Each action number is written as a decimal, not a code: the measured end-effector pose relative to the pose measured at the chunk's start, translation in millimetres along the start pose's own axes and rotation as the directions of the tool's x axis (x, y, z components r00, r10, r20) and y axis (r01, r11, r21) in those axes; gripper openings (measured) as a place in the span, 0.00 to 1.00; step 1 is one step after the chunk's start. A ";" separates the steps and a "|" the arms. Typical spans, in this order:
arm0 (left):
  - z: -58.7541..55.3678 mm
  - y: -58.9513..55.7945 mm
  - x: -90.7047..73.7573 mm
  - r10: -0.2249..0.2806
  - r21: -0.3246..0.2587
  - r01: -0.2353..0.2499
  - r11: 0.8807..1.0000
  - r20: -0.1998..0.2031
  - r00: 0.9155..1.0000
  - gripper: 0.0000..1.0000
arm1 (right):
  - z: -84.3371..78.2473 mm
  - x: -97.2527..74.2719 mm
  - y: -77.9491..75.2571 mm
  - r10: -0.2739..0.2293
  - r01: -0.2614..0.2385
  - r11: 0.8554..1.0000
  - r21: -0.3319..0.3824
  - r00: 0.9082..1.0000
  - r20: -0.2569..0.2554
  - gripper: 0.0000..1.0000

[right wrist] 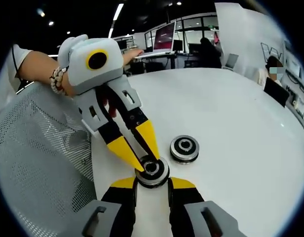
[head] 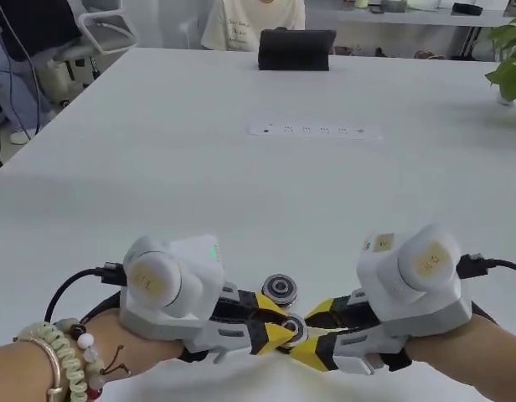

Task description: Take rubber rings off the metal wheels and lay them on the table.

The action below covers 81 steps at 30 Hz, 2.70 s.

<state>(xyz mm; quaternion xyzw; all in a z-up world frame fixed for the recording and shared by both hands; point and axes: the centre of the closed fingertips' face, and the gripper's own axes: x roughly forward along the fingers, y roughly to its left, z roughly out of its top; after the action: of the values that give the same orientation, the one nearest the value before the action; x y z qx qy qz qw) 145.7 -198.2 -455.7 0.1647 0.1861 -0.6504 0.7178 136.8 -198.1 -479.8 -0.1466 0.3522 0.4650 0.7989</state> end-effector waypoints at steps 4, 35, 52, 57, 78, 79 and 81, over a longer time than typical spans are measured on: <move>-0.1 -0.1 0.1 0.000 0.001 0.000 1.000 -0.001 1.000 0.05 | 0.2 -1.4 -0.4 0.004 -0.004 1.000 -0.005 1.000 0.000 0.19; -2.6 1.5 -1.0 0.015 -0.016 -0.015 1.000 -0.003 1.000 0.04 | 3.5 -15.3 -13.6 0.005 -0.046 0.884 0.464 0.996 0.089 0.00; -2.4 -0.9 -1.6 0.010 0.002 -0.010 1.000 -0.016 1.000 0.05 | 9.4 -14.1 -4.2 0.047 -0.095 0.858 0.505 0.993 0.107 0.00; -2.4 -0.4 -1.8 0.011 0.004 -0.011 1.000 -0.017 1.000 0.05 | 11.6 -14.5 -3.2 0.047 -0.096 0.859 0.502 0.993 0.109 0.00; -1.1 -0.3 -0.8 0.017 0.003 -0.017 1.000 -0.016 1.000 0.05 | 47.4 -20.9 9.0 0.079 -0.182 0.863 0.471 0.970 0.230 0.00; -1.0 -0.4 -0.7 0.019 -0.002 -0.019 1.000 -0.013 1.000 0.05 | 47.5 -21.3 8.8 0.081 -0.184 0.860 0.476 0.970 0.229 0.00; -1.2 -0.2 -0.7 0.020 -0.017 -0.020 1.000 -0.008 1.000 0.05 | 44.9 -21.2 4.7 0.066 -0.168 0.861 0.480 0.973 0.221 0.00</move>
<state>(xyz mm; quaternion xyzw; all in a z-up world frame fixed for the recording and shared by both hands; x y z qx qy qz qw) 145.4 -197.0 -456.4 0.1632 0.1928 -0.6409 0.7249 145.1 -184.0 -432.7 0.1315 0.3871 0.4191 0.8107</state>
